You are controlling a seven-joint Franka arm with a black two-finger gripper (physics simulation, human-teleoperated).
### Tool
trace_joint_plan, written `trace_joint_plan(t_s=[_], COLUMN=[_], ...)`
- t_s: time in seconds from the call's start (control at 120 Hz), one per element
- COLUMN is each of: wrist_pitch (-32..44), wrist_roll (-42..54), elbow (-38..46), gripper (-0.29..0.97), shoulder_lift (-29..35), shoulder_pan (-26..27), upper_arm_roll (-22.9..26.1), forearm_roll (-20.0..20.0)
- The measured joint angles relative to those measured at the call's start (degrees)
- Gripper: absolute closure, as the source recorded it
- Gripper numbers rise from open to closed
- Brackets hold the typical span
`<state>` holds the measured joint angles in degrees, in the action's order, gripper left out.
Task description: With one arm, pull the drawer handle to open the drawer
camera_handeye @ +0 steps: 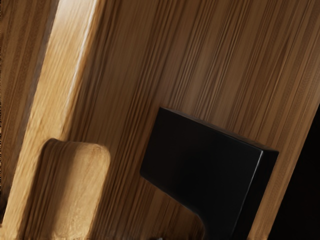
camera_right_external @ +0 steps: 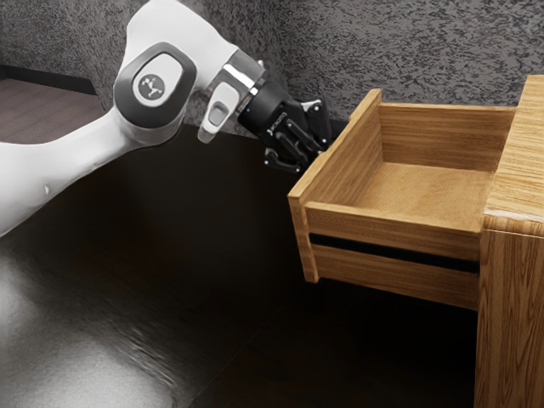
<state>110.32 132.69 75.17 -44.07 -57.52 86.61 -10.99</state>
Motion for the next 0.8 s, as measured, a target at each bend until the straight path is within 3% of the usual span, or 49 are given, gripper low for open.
trace_joint_plan(t_s=[0.117,0.183,0.292,0.358,0.5,0.6,0.8], wrist_pitch=[-0.2,-0.1,0.0,-0.1,-0.6,-1.2,-1.9], wrist_roll=[0.0,0.0,0.2,0.2,0.1,-0.2,-0.5], elbow=[0.1,0.0,0.1,0.0,-0.2,-0.2,-0.3], gripper=[0.80,0.90,0.93,0.80,0.79,0.62,0.44], shoulder_lift=[0.0,0.1,0.2,0.2,0.3,0.5,0.5], shoulder_pan=[-1.3,-1.9,-3.0,-3.2,-3.8,-4.7,-5.0], upper_arm_roll=[0.3,0.4,0.7,0.9,1.1,2.2,2.6], forearm_roll=[-0.2,-0.1,0.2,0.0,-0.6,-1.1,-1.5])
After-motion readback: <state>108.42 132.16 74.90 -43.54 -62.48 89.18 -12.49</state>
